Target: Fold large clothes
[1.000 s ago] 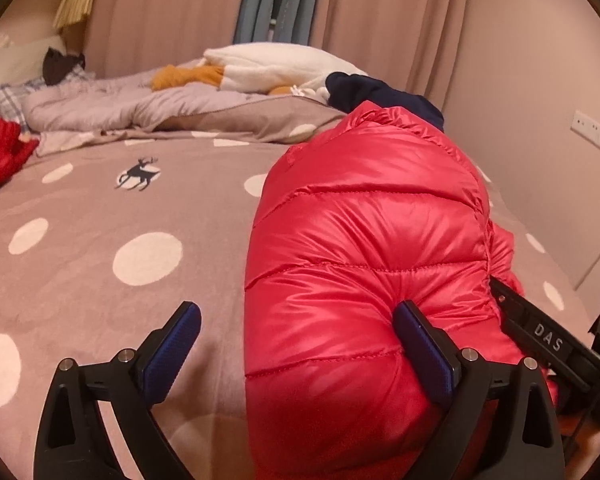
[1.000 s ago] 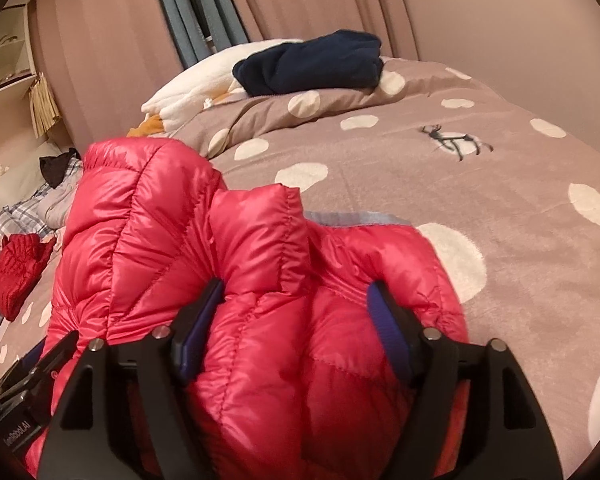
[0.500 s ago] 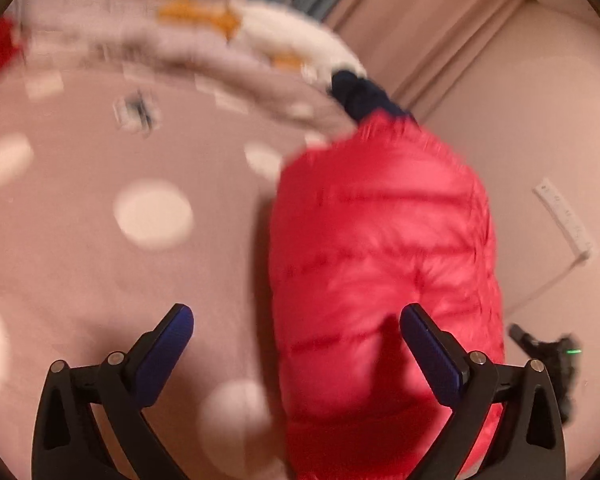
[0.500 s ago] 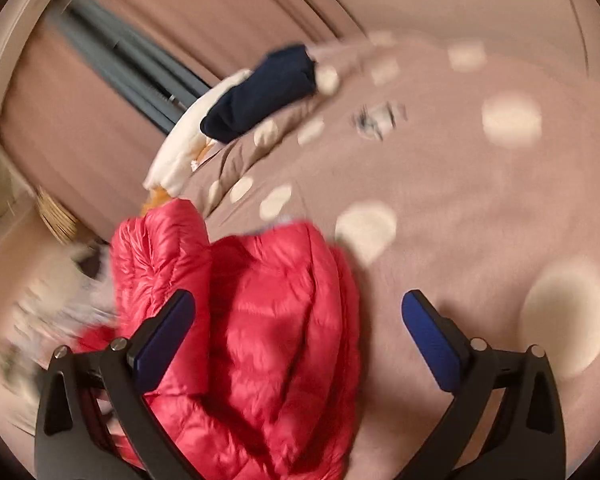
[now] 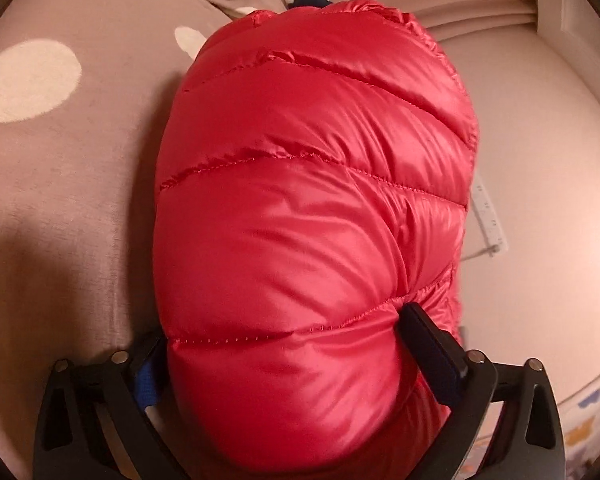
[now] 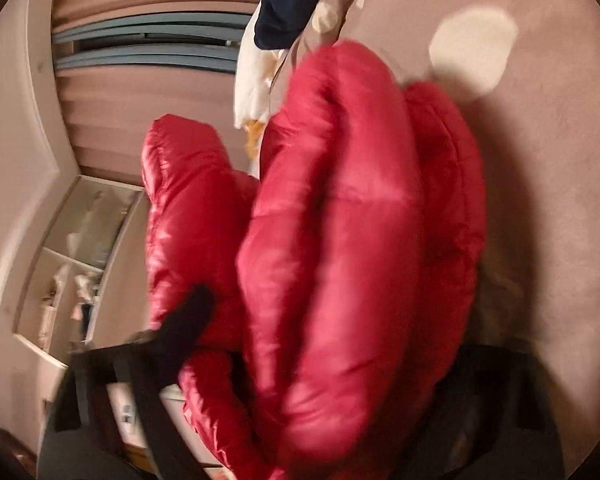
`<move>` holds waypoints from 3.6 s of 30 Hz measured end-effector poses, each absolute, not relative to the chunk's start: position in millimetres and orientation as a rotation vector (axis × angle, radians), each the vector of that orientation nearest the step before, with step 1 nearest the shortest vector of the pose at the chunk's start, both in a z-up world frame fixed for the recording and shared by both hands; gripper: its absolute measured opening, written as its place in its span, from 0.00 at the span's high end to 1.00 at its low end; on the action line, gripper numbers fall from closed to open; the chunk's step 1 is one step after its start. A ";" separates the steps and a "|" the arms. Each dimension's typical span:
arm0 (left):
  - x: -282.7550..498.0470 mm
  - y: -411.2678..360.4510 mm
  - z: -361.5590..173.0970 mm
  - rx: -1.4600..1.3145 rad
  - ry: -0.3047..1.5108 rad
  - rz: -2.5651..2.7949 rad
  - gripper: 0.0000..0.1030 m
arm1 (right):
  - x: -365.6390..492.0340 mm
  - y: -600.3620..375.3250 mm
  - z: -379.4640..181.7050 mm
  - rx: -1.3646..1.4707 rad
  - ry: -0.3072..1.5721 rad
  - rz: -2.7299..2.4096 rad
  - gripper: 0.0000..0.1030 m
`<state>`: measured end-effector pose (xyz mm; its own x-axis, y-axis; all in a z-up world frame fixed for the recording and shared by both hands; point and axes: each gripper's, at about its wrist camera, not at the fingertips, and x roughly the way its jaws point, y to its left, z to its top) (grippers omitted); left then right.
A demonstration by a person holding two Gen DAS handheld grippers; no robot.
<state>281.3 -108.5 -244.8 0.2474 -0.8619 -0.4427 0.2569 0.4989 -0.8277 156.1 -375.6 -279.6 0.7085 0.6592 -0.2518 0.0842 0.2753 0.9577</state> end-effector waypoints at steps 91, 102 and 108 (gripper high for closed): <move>339.7 20.4 -226.5 -0.261 0.695 -0.160 0.06 | 346.3 -195.0 -278.0 0.457 0.890 0.290 0.46; 288.5 22.5 -173.0 -0.104 0.626 0.075 0.06 | 317.6 -203.1 -213.9 0.290 0.826 0.103 0.12; 236.3 41.5 -130.1 -0.166 0.512 0.124 0.06 | 266.0 -200.1 -151.7 0.228 0.685 0.154 0.06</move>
